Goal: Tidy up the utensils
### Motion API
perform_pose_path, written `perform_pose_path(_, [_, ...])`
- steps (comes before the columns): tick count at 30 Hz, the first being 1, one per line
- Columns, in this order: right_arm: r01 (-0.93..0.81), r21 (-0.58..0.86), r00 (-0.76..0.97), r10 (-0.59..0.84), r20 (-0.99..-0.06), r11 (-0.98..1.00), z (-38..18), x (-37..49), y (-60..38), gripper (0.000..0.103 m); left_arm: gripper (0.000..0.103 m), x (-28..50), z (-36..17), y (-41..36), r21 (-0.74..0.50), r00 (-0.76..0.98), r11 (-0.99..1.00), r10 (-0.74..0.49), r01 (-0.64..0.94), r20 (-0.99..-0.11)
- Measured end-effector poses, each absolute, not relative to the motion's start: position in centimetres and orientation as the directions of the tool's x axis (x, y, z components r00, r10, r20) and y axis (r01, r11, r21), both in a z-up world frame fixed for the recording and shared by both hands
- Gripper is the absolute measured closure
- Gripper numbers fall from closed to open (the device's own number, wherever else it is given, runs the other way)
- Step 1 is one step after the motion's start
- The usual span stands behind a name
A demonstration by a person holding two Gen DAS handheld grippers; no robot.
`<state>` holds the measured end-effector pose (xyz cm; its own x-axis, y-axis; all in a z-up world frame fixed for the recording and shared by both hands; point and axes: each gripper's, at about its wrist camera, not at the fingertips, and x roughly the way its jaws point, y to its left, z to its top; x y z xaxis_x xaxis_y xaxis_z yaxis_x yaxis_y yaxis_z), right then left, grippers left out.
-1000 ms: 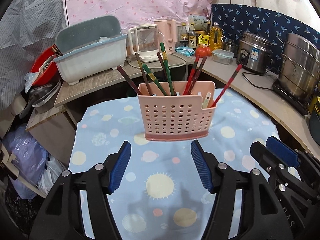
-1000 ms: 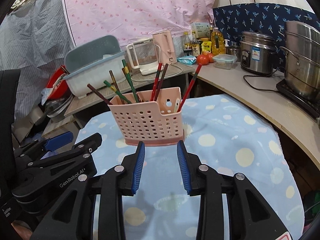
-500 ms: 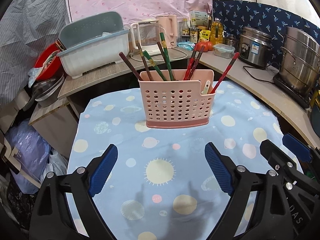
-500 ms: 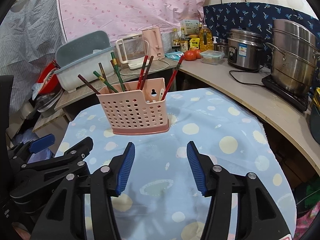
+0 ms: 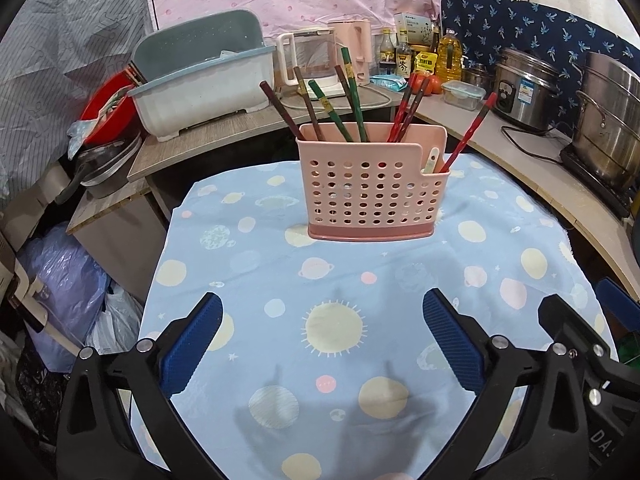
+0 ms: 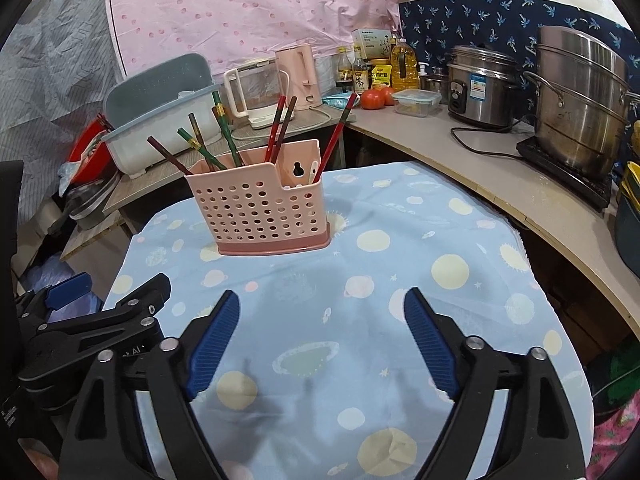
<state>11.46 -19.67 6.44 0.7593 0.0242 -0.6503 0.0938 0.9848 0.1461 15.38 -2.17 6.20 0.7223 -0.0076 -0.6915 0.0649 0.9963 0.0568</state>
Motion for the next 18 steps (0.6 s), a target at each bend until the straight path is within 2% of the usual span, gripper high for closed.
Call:
perform_pose_path(3, [0.089, 0.153, 0.759, 0.033, -0.651, 0.984, 6.3, 11.3, -19.6, 0.016, 0.007, 15.2, 6.1, -1.9, 0.051, 0.719, 0.997, -0.009, 0.062, -0.695])
perform_pose_path(4, [0.087, 0.153, 0.758, 0.034, -0.651, 0.984, 6.3, 11.2, -19.6, 0.013, 0.007, 15.2, 6.1, -1.9, 0.055, 0.72, 0.997, -0.003, 0.058, -0.694])
perform_pose_path(5, [0.088, 0.151, 0.757, 0.032, -0.653, 0.985, 6.3, 11.2, -19.6, 0.005, 0.007, 15.1, 6.1, -1.9, 0.063, 0.722, 0.997, 0.007, 0.051, -0.692])
perform_pose_path(18, [0.101, 0.118, 0.764, 0.0, -0.645, 0.988, 6.2, 10.4, -19.4, 0.006, 0.007, 14.4, 6.3, -1.8, 0.077, 0.73, 0.996, 0.02, 0.044, -0.683])
